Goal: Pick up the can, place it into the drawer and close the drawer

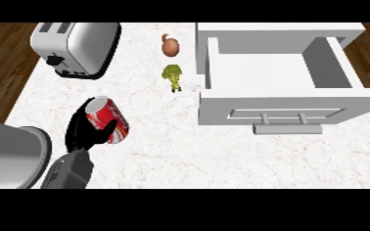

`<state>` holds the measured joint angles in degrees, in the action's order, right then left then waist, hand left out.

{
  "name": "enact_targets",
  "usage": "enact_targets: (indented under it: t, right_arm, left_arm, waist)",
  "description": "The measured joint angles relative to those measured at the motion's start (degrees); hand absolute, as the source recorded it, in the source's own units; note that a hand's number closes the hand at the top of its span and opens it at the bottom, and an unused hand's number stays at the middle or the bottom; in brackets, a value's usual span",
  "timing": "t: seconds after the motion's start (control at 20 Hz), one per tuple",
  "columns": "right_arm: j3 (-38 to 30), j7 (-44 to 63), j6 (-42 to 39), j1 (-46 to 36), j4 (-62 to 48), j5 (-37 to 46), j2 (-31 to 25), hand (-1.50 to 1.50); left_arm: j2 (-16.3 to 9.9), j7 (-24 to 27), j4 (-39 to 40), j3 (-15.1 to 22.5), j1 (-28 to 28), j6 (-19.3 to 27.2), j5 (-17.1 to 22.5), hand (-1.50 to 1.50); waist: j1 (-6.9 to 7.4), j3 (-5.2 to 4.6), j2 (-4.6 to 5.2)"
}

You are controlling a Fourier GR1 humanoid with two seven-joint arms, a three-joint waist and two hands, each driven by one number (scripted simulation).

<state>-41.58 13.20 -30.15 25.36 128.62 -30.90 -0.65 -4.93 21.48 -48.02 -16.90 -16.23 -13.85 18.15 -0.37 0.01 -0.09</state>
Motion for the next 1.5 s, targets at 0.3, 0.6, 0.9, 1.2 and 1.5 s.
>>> enact_targets:
  t: [0.3,0.6,0.9,1.2,1.5]
  right_arm:
    - [0.4,-0.1,0.7,0.9,1.2,-0.5,0.2,-1.50]
    - [0.1,-0.5,0.9,1.9,1.2,-1.3,0.0,-1.50]
    - [0.7,-0.4,1.1,2.3,1.9,-1.4,0.2,-1.50]
    - [1.5,-0.9,2.1,4.2,3.5,-2.1,0.4,-1.50]
    - [1.4,0.6,4.2,1.9,2.9,-2.4,-1.5,-1.50]
  left_arm:
    - [3.4,-5.3,-9.3,4.5,-0.7,5.8,0.5,1.50]
    - [4.3,-11.2,-20.2,9.8,-1.3,12.7,0.4,1.50]
    - [4.6,-17.4,-28.0,14.2,-3.7,18.9,-1.4,1.50]
    - [4.6,-25.5,-34.2,17.1,-8.3,25.0,-3.0,1.50]
    - [4.6,-29.3,-31.9,18.6,-17.3,30.8,-5.1,1.50]
  waist:
    - [0.12,0.01,-0.07]
    - [0.16,0.02,-0.11]
    - [0.10,0.02,-0.07]
    - [-0.12,0.01,-0.05]
    - [-0.21,0.01,0.04]
